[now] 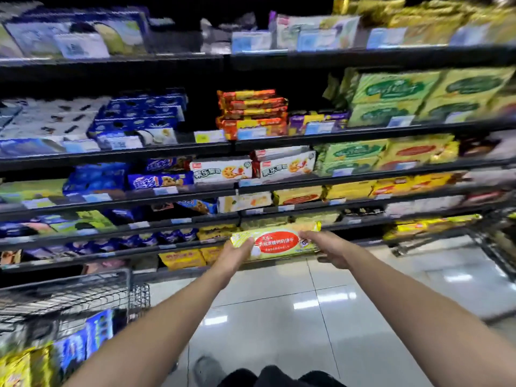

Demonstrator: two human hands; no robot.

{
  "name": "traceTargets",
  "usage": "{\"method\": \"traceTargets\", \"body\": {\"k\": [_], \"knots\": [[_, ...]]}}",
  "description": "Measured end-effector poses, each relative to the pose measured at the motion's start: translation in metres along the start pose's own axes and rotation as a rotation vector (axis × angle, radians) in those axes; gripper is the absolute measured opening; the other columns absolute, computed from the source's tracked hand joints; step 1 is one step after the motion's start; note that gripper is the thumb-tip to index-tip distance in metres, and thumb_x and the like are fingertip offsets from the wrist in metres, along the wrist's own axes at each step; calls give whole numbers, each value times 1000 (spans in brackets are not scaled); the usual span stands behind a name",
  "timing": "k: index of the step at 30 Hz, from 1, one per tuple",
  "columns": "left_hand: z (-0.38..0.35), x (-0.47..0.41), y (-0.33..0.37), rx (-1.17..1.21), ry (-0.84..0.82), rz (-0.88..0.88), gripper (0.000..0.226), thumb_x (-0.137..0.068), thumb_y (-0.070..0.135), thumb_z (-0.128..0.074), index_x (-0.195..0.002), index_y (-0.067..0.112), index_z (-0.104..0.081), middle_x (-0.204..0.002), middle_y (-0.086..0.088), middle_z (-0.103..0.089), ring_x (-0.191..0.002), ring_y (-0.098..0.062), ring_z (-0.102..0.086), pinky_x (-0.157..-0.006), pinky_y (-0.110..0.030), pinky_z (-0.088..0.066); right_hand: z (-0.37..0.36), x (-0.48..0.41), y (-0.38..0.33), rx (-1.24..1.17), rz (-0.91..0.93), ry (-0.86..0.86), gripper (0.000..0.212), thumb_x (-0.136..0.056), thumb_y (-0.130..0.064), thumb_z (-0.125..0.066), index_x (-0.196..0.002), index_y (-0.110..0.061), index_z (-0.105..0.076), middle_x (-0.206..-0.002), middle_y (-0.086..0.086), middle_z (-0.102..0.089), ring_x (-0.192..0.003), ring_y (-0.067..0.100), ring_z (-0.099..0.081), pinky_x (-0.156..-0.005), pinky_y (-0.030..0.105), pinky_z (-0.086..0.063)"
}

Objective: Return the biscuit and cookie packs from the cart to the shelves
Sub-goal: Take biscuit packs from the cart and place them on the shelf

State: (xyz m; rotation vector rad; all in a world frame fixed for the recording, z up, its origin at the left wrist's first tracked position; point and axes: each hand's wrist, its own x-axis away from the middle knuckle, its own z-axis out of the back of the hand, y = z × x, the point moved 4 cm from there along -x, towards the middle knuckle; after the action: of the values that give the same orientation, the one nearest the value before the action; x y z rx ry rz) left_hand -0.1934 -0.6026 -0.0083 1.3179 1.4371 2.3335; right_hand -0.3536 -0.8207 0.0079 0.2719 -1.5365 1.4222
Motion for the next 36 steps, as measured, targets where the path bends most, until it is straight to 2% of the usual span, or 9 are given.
{"method": "traceTargets", "body": {"k": [5,7,10,15,20,22,25,33,36], "knots": [[-165,25,55,-88,-92,-78,37,-95,43,-66,-117,13,-62,-127,-6,-65,-106,-23,-61,-83,-30,-49,156,39,59,-118,10,116,70,-70,-50,-72,-131,-20,-56,-136,2,-56,-123,22,-50,-97,42,-42],[-227,37,74,-113,-160,-74,40,-90,32,-72,-122,9,-61,-121,-7,-67,-107,-22,-65,-90,-32,-53,216,60,77,-165,29,170,67,-68,-42,-69,-130,-20,-56,-139,2,-51,-126,22,-46,-96,42,-41],[-310,57,110,-125,-257,-126,30,-88,17,-72,-114,9,-61,-101,-5,-70,-77,-1,-71,-59,-18,-53,299,90,97,-231,66,255,69,-61,-39,-66,-126,-19,-56,-136,3,-49,-128,22,-44,-99,42,-41],[-424,70,183,-213,-457,-335,37,-91,2,-66,-128,1,-61,-122,-13,-69,-115,-29,-64,-107,-36,-46,417,129,117,-282,196,390,30,-67,-28,-75,-92,-19,-63,-92,-2,-65,-85,18,-56,-77,31,-41],[-518,74,260,-249,-591,-633,36,-78,25,-77,-112,17,-71,-106,3,-75,-95,-17,-67,-80,-22,-55,523,151,118,-297,395,530,15,-89,-9,-72,-103,-14,-74,-90,-8,-76,-82,10,-64,-62,11,-49],[-551,67,293,-291,-587,-747,25,-81,25,-77,-106,27,-75,-94,10,-75,-86,-11,-67,-73,-19,-55,559,155,109,-301,449,567,26,-88,-4,-71,-114,-6,-71,-112,11,-74,-97,20,-65,-88,29,-56],[-596,46,341,-376,-519,-888,32,-86,15,-78,-118,18,-73,-111,4,-75,-107,-14,-70,-98,-39,-55,613,153,86,-309,471,607,32,-88,0,-69,-121,0,-67,-119,23,-70,-108,33,-64,-105,60,-45],[-678,-5,449,-456,-340,-944,38,-88,30,-76,-120,14,-66,-116,-9,-63,-118,-27,-57,-104,-39,-46,736,131,8,-274,584,692,30,-88,1,-70,-118,-4,-69,-115,12,-73,-111,29,-67,-107,48,-47],[-693,-12,483,-459,-222,-1008,34,-86,34,-77,-113,22,-61,-102,2,-50,-110,-20,-49,-87,-25,-37,773,123,-16,-255,648,653,34,-88,-1,-72,-121,-6,-67,-110,3,-75,-104,17,-70,-94,29,-54]]}}
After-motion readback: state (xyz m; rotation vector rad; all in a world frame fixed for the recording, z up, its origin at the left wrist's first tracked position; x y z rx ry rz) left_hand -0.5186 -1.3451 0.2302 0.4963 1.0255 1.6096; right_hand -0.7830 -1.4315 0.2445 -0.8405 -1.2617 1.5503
